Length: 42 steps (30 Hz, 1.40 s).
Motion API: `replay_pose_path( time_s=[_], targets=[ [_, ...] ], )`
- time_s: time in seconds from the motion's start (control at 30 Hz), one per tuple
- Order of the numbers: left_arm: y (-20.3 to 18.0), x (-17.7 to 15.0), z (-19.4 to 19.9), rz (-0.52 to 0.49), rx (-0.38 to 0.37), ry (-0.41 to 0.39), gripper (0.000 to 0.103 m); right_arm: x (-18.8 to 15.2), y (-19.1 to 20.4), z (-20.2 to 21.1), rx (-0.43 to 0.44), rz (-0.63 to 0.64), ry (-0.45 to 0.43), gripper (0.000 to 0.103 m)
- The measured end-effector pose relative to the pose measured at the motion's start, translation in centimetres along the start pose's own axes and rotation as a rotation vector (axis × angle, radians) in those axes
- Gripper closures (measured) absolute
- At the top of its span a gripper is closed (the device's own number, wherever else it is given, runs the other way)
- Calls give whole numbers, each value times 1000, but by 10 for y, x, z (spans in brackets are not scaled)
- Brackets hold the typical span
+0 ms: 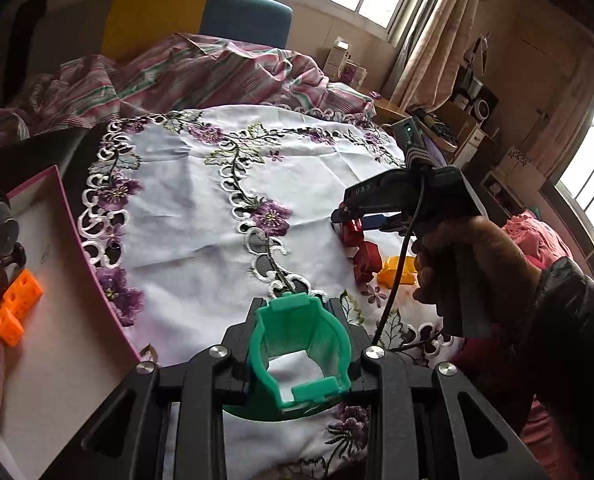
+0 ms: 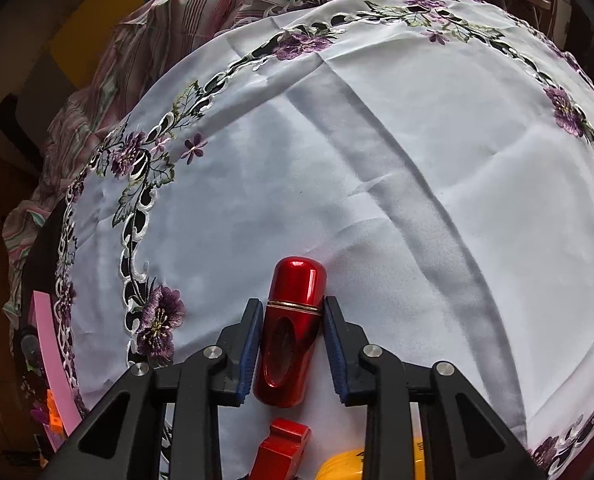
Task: Organize rigid objects
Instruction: 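Carry the green stamp into the tray and open the left tool while the right tool grasps the red cylinder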
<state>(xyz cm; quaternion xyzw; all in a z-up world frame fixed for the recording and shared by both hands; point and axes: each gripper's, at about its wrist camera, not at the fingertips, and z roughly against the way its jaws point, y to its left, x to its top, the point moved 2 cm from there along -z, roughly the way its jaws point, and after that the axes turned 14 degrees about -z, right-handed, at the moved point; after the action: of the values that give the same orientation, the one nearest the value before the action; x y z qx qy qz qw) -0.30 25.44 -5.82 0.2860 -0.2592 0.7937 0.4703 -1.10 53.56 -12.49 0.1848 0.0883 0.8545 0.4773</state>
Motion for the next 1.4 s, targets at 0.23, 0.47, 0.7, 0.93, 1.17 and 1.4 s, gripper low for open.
replay_pose_path(
  time_s=[0.23, 0.47, 0.7, 0.93, 1.17, 1.4],
  targets=[
    [11, -7, 17, 32, 31, -20, 73, -12, 18, -1, -142, 192, -61, 74],
    [38, -16, 37, 111, 81, -31, 73, -13, 18, 5, -156, 206, -73, 74],
    [93, -48, 71, 244, 191, -23, 73, -14, 27, -1, -171, 238, -85, 74],
    [137, -102, 94, 396, 264, 43, 73, -16, 29, -1, -178, 270, -92, 77],
    [156, -124, 105, 440, 302, 52, 72, -17, 30, -2, -174, 275, -90, 77],
    [162, -121, 108, 422, 375, 5, 48, -18, 30, -2, -175, 278, -91, 77]
  ],
)
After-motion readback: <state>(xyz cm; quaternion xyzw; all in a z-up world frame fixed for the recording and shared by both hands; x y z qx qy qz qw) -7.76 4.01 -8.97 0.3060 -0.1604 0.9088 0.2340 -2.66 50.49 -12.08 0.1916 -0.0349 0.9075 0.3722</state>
